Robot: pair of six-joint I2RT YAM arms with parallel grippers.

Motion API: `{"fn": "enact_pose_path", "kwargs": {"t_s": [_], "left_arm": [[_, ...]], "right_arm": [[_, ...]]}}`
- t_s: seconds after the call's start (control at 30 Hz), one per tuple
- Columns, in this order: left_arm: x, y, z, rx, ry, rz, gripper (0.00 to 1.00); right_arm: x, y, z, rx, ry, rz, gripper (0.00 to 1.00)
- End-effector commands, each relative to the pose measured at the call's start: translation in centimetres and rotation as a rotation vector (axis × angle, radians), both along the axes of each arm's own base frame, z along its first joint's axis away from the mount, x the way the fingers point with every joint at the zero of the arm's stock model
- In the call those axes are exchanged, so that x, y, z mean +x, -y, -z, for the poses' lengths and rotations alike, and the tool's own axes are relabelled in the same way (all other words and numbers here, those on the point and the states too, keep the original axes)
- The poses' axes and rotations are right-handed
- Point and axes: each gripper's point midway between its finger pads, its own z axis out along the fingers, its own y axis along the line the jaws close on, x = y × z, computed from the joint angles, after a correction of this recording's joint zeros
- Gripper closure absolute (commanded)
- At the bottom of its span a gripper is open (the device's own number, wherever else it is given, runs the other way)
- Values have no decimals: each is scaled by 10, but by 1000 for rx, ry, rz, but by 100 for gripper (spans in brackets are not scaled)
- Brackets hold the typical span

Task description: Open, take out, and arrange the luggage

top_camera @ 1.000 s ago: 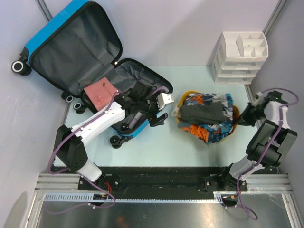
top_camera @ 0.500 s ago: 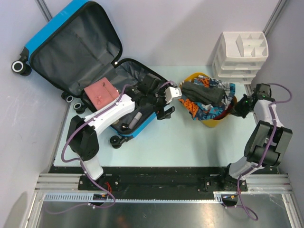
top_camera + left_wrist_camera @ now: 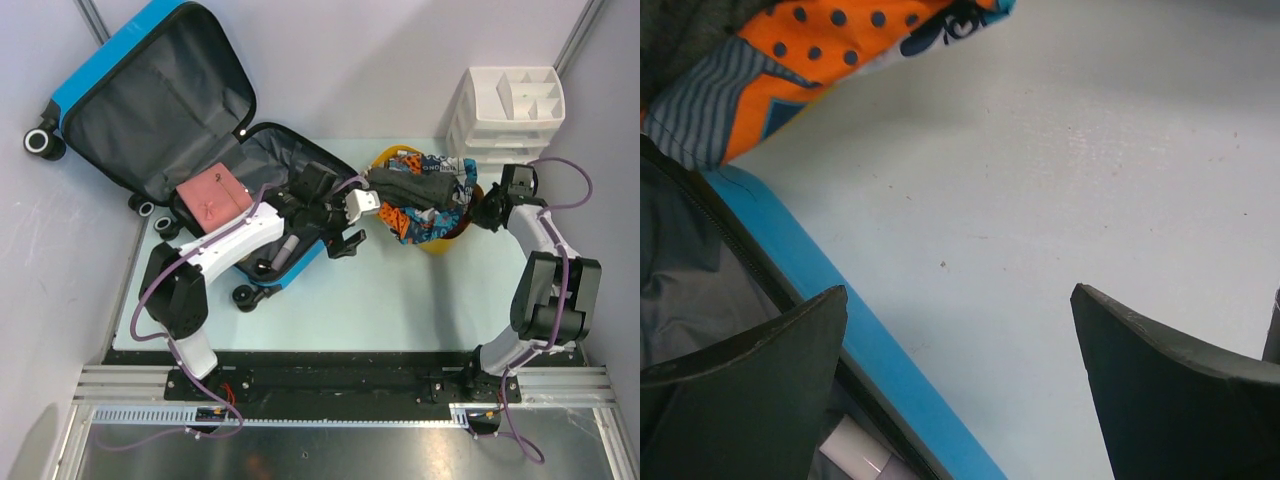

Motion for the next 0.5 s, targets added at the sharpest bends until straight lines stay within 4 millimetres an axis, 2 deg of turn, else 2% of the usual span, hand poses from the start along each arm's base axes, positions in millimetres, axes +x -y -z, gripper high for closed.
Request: {"fn": "enact_pose_path", "kwargs": {"t_s": [0.0,0.17,0.3,0.4,0.47], "left_arm": [[2,-5,-28,-49,53,-10,3],[5,-7,-26,-53,39,-27,3],[7,-8,-25,-51,36,-33,3],[8,-11,-26,-51,38,-44,3],[8,-14,-27,-53,40,-51,2]], "right_arm": [[70,-12,-54,22,290,14,100],[86,-20,-55,72,314,74,100],[89,-30,-60,125,317,139,100],[77,-22,-70,158,299,236,100],[62,-4,-67,118,255,290,100]]}}
